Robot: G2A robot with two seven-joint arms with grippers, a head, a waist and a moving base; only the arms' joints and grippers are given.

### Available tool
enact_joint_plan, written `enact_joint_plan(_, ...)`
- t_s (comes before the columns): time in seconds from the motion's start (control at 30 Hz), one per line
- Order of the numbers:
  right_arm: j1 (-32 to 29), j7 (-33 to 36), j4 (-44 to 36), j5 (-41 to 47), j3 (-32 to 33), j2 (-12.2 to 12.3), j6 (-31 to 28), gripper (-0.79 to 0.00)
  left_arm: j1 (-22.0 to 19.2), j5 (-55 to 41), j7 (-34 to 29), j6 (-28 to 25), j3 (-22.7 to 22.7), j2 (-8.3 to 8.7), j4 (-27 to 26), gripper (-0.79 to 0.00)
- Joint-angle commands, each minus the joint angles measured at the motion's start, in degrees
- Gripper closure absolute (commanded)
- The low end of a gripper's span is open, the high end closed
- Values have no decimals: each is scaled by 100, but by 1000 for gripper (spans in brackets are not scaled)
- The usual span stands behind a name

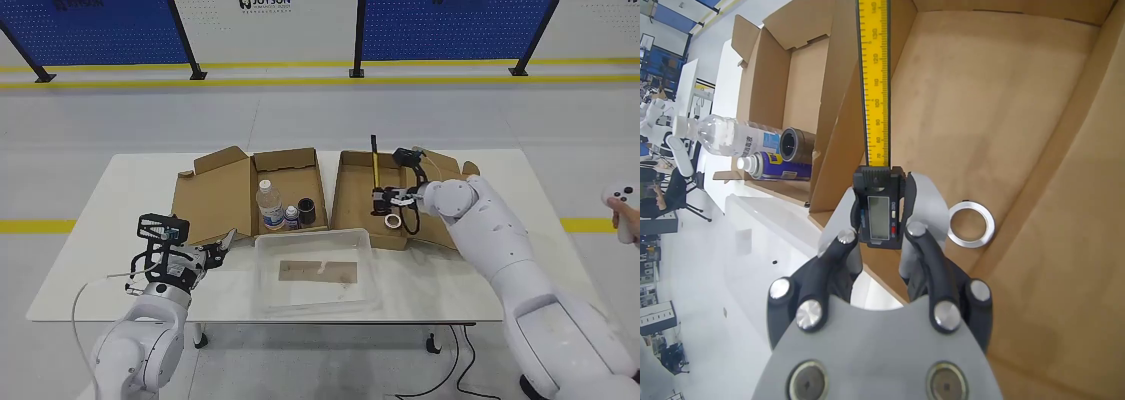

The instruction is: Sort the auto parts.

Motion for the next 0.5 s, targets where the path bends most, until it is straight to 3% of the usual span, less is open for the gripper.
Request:
enact_joint_plan(0.0,80,-22,110,-35,-49,-52,-47,-311,0,0,0,0,0,0,0,-785)
enact_joint_plan(0.2,270,12,359,-158,-188,-188,-273,-391,0,0,0,0,0,0,0,-785)
enact_joint_plan(0.3,325,-49,424,-204,-232,-242,-368,-542,0,0,0,0,0,0,0,-785)
enact_joint_plan(0.37,356,-139,469,-223,-237,-261,-494,-736,0,0,0,0,0,0,0,-785)
enact_joint_plan(0.4,372,-188,484,-240,-238,-267,-550,-785,0,0,0,0,0,0,0,-785)
enact_joint_plan(0.47,391,-305,507,-255,-221,-266,-687,-785,0,0,0,0,0,0,0,-785)
